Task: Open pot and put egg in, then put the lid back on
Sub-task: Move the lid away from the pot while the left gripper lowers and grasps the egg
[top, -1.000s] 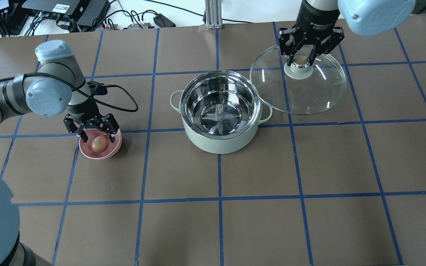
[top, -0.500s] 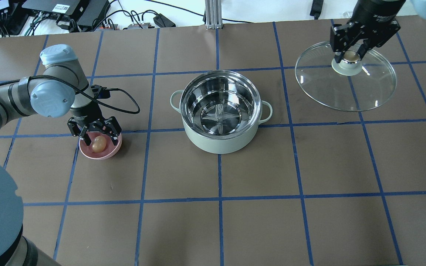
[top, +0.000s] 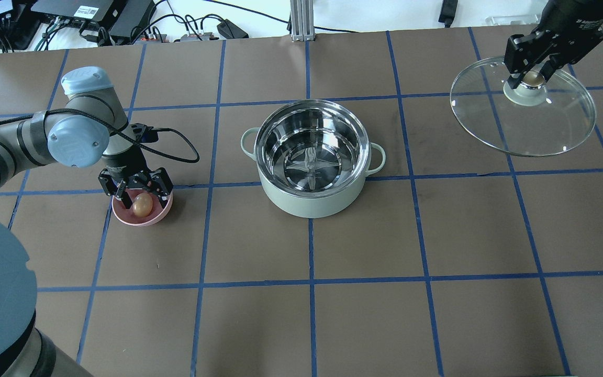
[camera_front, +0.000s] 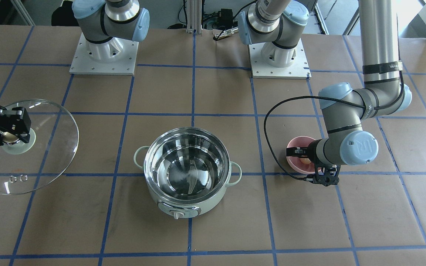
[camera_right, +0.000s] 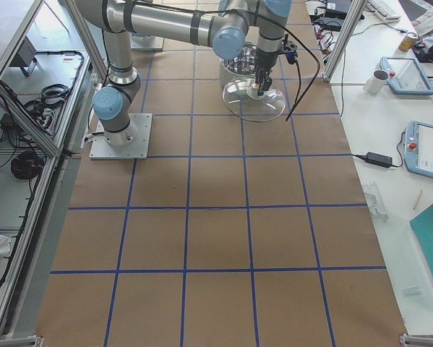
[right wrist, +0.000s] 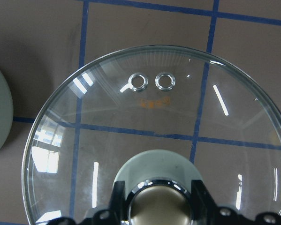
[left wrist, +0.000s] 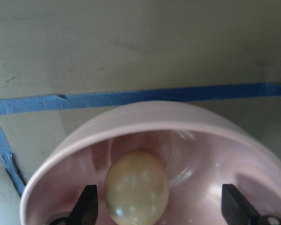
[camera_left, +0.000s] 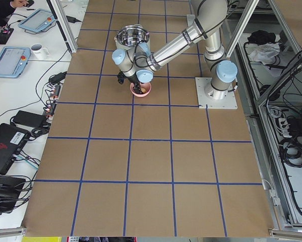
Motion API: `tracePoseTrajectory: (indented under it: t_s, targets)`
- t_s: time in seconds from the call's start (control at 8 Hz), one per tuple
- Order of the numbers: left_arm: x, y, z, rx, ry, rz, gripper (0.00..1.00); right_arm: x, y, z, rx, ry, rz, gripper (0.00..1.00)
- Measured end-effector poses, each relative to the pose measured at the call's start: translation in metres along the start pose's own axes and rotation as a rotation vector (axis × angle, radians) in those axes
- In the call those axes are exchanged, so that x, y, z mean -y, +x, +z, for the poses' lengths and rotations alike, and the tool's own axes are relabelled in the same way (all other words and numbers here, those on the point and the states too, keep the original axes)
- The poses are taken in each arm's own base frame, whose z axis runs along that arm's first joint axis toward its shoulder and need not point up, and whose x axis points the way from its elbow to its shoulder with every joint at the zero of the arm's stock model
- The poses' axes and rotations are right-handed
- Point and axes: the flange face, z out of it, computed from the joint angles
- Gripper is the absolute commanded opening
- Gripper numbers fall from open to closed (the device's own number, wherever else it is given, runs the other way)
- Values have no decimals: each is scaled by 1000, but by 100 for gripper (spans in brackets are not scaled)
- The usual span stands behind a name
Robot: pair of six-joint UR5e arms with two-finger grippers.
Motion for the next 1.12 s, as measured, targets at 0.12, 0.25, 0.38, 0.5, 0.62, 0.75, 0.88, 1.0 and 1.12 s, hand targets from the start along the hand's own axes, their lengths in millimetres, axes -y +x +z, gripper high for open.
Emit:
tracePoseTrajectory:
  t_s: [0.12,0.25,0.38,0.5,0.62,0.75,0.88,1.0,1.12]
  targets:
    - [1,0,1,0,0,0,47,0,3,1,-2,-1,-10,0]
    - [1,0,1,0,1,0,23,0,7,2,-2,-2,-17,0]
    - [1,0,1,0,1,0,4,-2,16,3,-2,-3,-26,0]
    - [1,0,1,-2,2,0,0,-4,31,4,4,-6,-24,0]
    - [1,0,1,-4,3,0,0,-6,41,5,7,-7,-18,0]
    - [2,1,0,-14,7,-1,0,-7,46,6,10,-7,-15,0]
    - [2,1,-1,-20,11,-1,0,-7,48,6,14,-6,-13,0]
    - [1,1,-5,-21,16,-2,0,-7,48,6,17,-6,-12,0]
    - [-2,1,-13,-19,24,-6,0,-7,48,7,19,-7,-12,0]
